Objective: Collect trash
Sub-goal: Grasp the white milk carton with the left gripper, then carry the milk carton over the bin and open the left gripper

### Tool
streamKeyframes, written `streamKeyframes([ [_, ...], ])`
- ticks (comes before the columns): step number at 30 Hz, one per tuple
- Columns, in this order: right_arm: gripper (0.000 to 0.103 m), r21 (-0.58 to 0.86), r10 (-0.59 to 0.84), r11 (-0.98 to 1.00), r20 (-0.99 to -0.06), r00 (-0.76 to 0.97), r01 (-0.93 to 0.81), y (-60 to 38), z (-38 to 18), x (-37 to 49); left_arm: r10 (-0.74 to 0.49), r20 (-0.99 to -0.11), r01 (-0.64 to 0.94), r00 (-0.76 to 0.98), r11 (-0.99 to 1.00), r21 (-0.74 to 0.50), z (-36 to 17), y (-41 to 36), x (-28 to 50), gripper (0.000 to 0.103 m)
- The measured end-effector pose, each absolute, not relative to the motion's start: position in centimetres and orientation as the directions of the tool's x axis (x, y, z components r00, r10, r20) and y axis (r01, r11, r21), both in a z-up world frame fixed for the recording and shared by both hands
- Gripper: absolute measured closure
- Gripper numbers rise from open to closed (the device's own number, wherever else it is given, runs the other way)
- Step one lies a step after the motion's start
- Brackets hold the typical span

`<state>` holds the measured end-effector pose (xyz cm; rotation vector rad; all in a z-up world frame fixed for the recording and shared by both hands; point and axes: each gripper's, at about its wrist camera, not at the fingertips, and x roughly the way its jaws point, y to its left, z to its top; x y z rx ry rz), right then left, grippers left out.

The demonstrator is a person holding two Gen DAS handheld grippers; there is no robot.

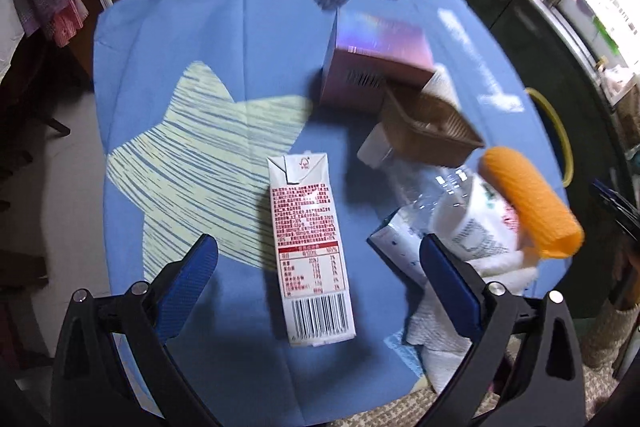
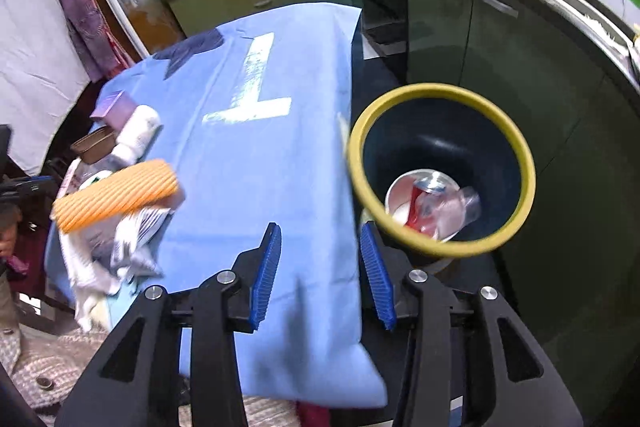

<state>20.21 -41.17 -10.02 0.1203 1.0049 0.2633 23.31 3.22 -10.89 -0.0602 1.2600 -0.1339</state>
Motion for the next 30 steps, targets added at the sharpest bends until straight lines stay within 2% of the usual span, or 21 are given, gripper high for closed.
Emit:
streamKeyframes([
  [3, 0.058, 0.232, 0.284, 0.959, -0.807, 0.518, -0.164, -41.7, -10.1, 19.7, -0.123, -0.961, 0.065, 0.247, 0.992, -0.11, -12.1, 2.7, 24.0, 0.008],
  [7, 0.057, 0.254, 0.307, 0.952, -0.797, 0.521, -0.172, -42.1, -10.3, 19.4, -0.089, -0.975, 0.059, 0.205, 0.995, -0.078, -13.1, 2.3, 24.7, 0.031],
  [12, 0.056, 0.275, 0.331, 0.944, -0.798, 0.504, -0.184, -41.6, -11.2, 19.8, -0.074, -0.983, 0.037, 0.165, 0.997, -0.069, -14.1, 2.7, 25.1, 0.05],
  [14, 0.056, 0.28, 0.336, 0.942, -0.799, 0.499, -0.185, -41.5, -11.4, 19.9, -0.08, -0.984, 0.028, 0.159, 0.997, -0.077, -14.2, 3.0, 25.0, 0.064],
  [15, 0.056, 0.282, 0.337, 0.941, -0.799, 0.497, -0.185, -41.5, -11.5, 19.9, -0.082, -0.984, 0.027, 0.159, 0.997, -0.079, -14.2, 3.2, 25.0, 0.067],
  [23, 0.056, 0.294, 0.349, 0.937, -0.8, 0.487, -0.188, -41.1, -11.8, 19.8, -0.064, -0.979, 0.056, 0.193, 0.997, -0.054, -13.4, 3.5, 24.3, 0.068],
  [30, 0.056, 0.307, 0.352, 0.936, -0.799, 0.488, -0.174, -41.5, -12.1, 19.4, -0.069, -0.961, 0.091, 0.267, 0.995, -0.047, -9.5, 2.8, 23.1, 0.068],
])
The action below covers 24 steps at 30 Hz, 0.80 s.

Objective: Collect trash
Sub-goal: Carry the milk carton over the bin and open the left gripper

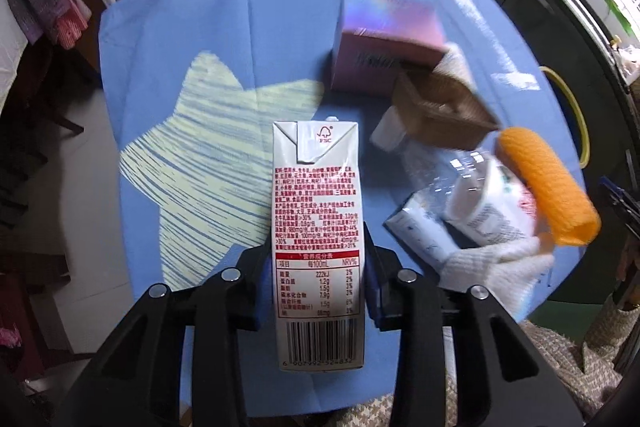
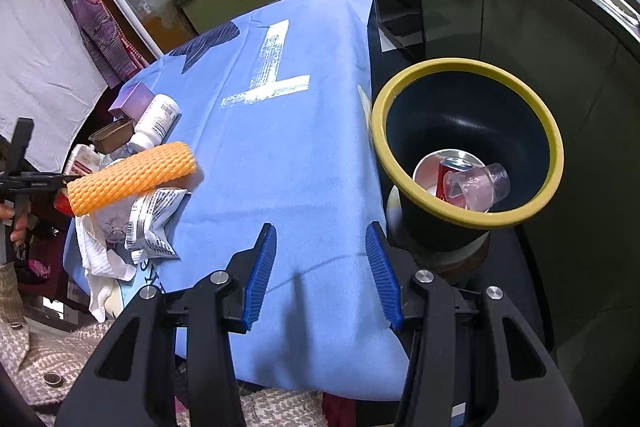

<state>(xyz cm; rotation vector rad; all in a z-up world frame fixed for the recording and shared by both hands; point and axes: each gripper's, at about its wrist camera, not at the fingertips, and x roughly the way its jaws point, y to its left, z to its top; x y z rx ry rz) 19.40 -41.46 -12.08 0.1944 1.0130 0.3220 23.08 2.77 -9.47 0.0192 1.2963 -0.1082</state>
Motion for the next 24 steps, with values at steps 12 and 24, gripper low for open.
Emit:
streamKeyframes([
  [12, 0.056, 0.358, 0.319, 0.932, -0.738, 0.594, -0.056, -46.7, -11.4, 15.2, -0.287, -0.886, 0.474, 0.364, 0.876, -0.089, 1.6, -12.6, 23.5, 0.068],
  [24, 0.054, 0.476, 0.289, 0.87, -0.702, 0.651, 0.127, -54.7, -14.2, 9.2, -0.37, -0.915, 0.716, 0.162, 0.682, -0.149, -3.7, -38.1, 32.9, 0.068],
])
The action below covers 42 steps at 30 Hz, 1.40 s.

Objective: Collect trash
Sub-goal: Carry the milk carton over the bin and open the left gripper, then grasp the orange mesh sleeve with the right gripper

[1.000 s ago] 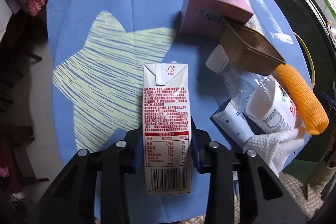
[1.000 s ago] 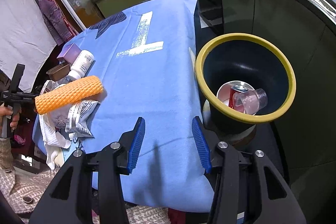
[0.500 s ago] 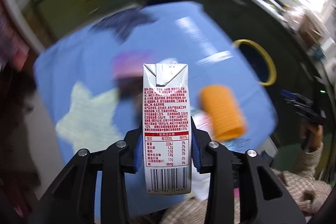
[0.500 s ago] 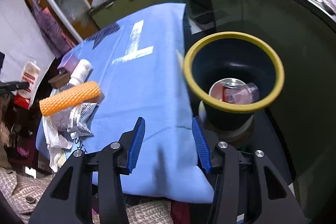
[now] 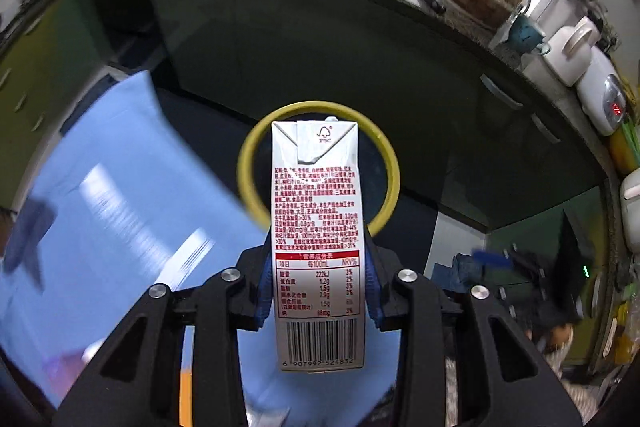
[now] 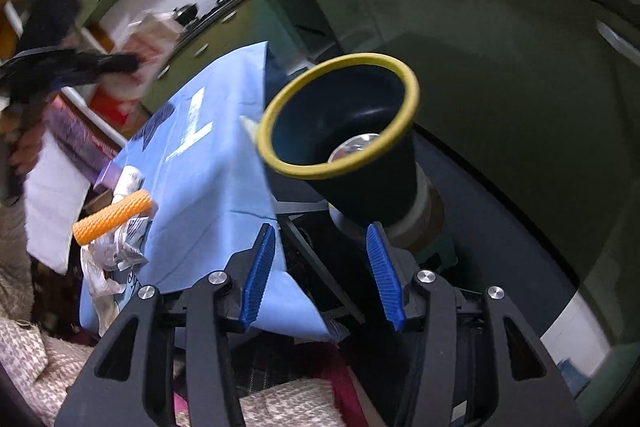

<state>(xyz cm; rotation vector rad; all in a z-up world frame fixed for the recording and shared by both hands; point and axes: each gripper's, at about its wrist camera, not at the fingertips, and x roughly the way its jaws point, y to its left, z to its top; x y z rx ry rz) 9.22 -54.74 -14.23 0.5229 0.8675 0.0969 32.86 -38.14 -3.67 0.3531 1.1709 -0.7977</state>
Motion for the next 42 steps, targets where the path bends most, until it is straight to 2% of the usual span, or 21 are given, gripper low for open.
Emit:
streamKeyframes([
  [5, 0.054, 0.503, 0.29, 0.848, -0.705, 0.648, 0.168, -56.6, -15.7, 8.4, -0.288, -0.95, 0.718, 0.123, 0.687, -0.115, -9.4, -45.0, 35.8, 0.068],
  [9, 0.054, 0.514, 0.289, 0.837, -0.704, 0.649, 0.185, -57.6, -16.4, 8.0, -0.197, -0.97, 0.714, 0.141, 0.699, -0.038, -13.2, -48.1, 37.4, 0.068],
  [10, 0.053, 0.519, 0.29, 0.833, -0.703, 0.65, 0.189, -57.9, -16.6, 7.9, -0.169, -0.974, 0.715, 0.148, 0.699, -0.013, -14.1, -48.8, 38.0, 0.062],
  [11, 0.052, 0.525, 0.293, 0.83, -0.7, 0.651, 0.191, -58.1, -16.7, 7.9, -0.156, -0.976, 0.712, 0.155, 0.703, 0.0, -14.5, -49.1, 38.4, 0.047],
  [13, 0.052, 0.529, 0.298, 0.827, -0.699, 0.649, 0.19, -58.1, -16.9, 8.0, -0.134, -0.972, 0.694, 0.191, 0.719, 0.038, -15.0, -49.3, 39.3, 0.035],
  [18, 0.052, 0.53, 0.309, 0.829, -0.7, 0.643, 0.178, -57.6, -17.1, 8.2, -0.194, -0.959, 0.692, 0.204, 0.721, 0.002, -12.0, -47.8, 38.7, 0.036],
  [24, 0.05, 0.515, 0.332, 0.847, -0.707, 0.625, 0.132, -55.8, -16.5, 9.2, -0.352, -0.904, 0.712, 0.244, 0.697, -0.079, -3.6, -41.1, 34.0, 0.035],
  [26, 0.05, 0.498, 0.346, 0.863, -0.711, 0.612, 0.09, -54.2, -15.8, 10.0, -0.403, -0.875, 0.705, 0.268, 0.701, -0.107, -1.0, -37.5, 31.5, 0.032],
  [31, 0.049, 0.439, 0.392, 0.896, -0.713, 0.582, -0.066, -49.0, -13.1, 12.3, -0.451, -0.807, 0.67, 0.381, 0.736, -0.095, 2.6, -28.1, 26.2, 0.029],
  [34, 0.044, 0.377, 0.435, 0.899, -0.711, 0.552, -0.224, -43.9, -10.9, 13.7, -0.445, -0.777, 0.611, 0.446, 0.785, -0.099, 2.6, -21.9, 23.8, 0.026],
  [39, 0.044, 0.25, 0.499, 0.841, -0.703, 0.507, -0.481, -34.0, -8.3, 14.8, -0.382, -0.758, 0.466, 0.529, 0.877, -0.117, 1.1, -12.3, 21.2, 0.026],
  [42, 0.044, 0.08, 0.489, 0.781, -0.695, 0.527, -0.619, -27.5, -7.3, 14.1, -0.371, -0.769, 0.376, 0.521, 0.908, -0.183, -0.8, -7.2, 20.0, 0.026],
])
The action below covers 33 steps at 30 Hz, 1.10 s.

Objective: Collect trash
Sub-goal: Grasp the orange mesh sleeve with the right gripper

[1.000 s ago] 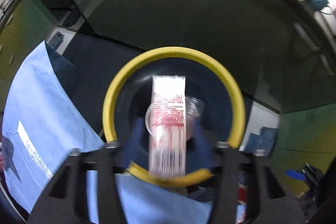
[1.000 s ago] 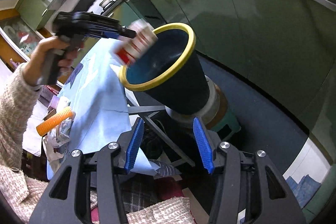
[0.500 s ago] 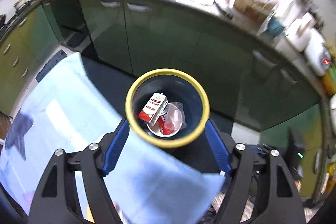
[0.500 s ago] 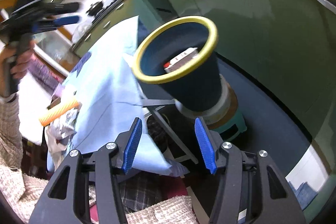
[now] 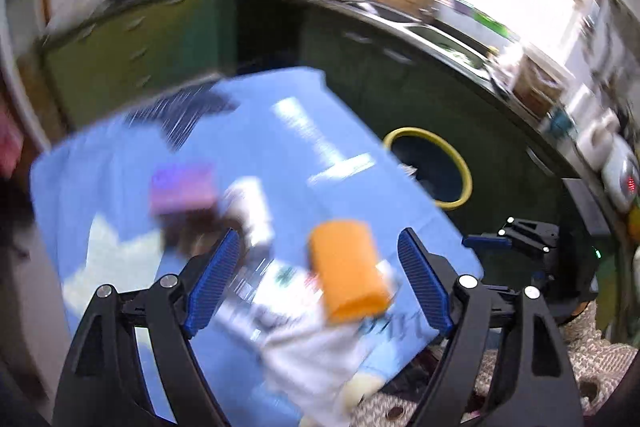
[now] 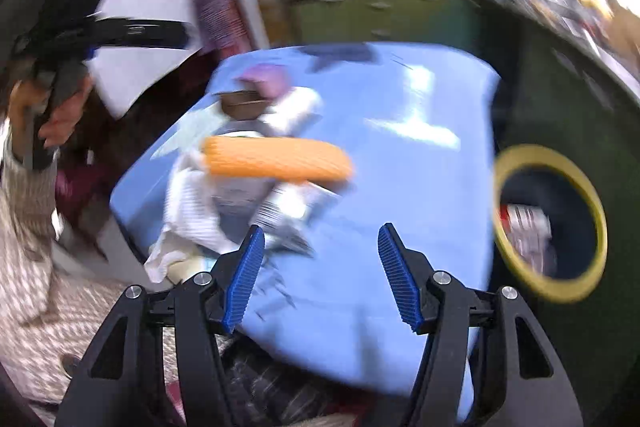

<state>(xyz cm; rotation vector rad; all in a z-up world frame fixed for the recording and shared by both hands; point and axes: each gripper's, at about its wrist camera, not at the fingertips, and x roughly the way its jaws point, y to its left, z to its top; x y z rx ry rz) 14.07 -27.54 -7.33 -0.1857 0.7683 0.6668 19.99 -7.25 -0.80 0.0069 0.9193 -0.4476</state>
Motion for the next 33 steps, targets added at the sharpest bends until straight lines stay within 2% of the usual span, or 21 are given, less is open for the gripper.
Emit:
streamKeyframes([
  [7, 0.044, -0.199, 0.403, 0.693, -0.69, 0.601, -0.693, -20.1, -8.4, 14.4, -0.365, -0.776, 0.232, 0.514, 0.93, -0.284, -4.8, 0.4, 17.9, 0.026],
  [15, 0.044, -0.308, 0.374, 0.638, -0.677, 0.634, -0.706, -17.4, -9.8, 16.2, -0.38, -0.772, 0.211, 0.509, 0.925, -0.316, -6.4, 2.9, 17.0, 0.026],
  [16, 0.048, -0.312, 0.376, 0.632, -0.677, 0.633, -0.709, -17.3, -9.8, 16.4, -0.384, -0.772, 0.213, 0.506, 0.923, -0.32, -6.6, 2.9, 17.0, 0.026],
  [18, 0.066, -0.314, 0.38, 0.62, -0.681, 0.625, -0.719, -17.0, -9.9, 16.9, -0.388, -0.776, 0.218, 0.497, 0.922, -0.321, -6.7, 2.9, 17.1, 0.026],
  [19, 0.081, -0.316, 0.379, 0.62, -0.682, 0.626, -0.719, -16.9, -9.8, 17.0, -0.388, -0.779, 0.22, 0.493, 0.922, -0.32, -6.8, 2.8, 17.1, 0.026],
  [21, 0.088, -0.301, 0.386, 0.626, -0.682, 0.621, -0.719, -17.0, -9.4, 17.0, -0.39, -0.783, 0.225, 0.485, 0.92, -0.32, -7.1, 2.8, 17.1, 0.026],
  [27, 0.09, -0.193, 0.44, 0.695, -0.648, 0.622, -0.693, -19.6, -6.9, 17.9, -0.39, -0.785, 0.231, 0.481, 0.92, -0.315, -7.3, 2.8, 17.2, 0.026],
  [33, 0.09, -0.07, 0.486, 0.776, -0.566, 0.665, -0.627, -24.5, -2.4, 17.9, -0.396, -0.784, 0.264, 0.479, 0.916, -0.301, -6.7, 1.9, 17.0, 0.026],
])
